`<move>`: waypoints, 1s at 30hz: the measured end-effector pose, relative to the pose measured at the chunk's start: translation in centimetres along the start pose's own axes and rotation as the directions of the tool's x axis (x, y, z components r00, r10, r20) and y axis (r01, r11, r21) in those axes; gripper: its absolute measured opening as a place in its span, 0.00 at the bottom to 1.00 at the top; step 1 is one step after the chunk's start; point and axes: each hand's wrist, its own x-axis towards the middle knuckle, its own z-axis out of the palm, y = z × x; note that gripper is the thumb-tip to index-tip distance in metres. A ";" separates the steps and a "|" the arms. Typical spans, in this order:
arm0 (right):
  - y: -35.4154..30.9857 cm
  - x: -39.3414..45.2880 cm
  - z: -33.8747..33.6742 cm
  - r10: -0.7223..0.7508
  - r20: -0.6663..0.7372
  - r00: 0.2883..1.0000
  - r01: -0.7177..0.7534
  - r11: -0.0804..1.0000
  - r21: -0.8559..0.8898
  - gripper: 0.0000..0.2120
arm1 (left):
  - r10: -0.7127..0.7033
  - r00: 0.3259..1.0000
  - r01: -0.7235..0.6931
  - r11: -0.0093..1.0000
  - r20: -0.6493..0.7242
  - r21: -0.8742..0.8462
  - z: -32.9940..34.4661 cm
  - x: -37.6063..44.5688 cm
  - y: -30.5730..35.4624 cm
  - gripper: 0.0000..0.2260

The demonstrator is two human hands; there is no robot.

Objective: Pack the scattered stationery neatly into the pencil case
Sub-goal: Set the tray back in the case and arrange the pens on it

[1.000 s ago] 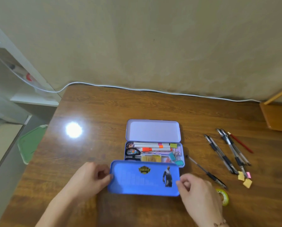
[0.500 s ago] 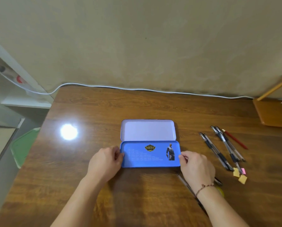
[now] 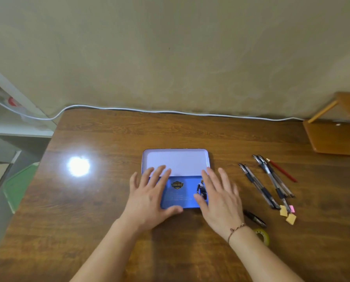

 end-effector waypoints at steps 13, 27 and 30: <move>1.2 -0.6 2.1 -0.090 0.111 0.990 0.094 0.995 -0.032 0.34 | 0.006 1.000 -0.007 1.000 0.029 0.001 2.1 0.3 1.4 0.42; 2.1 -1.6 -0.2 0.197 -0.012 0.980 -0.192 0.963 0.187 0.17 | -0.027 0.993 0.038 0.994 0.119 -0.098 -0.1 2.1 2.2 0.42; 1.5 -0.6 -0.6 0.311 0.024 0.950 -0.305 0.912 0.273 0.10 | -0.032 0.989 0.047 0.994 0.142 -0.098 -0.3 2.2 2.4 0.42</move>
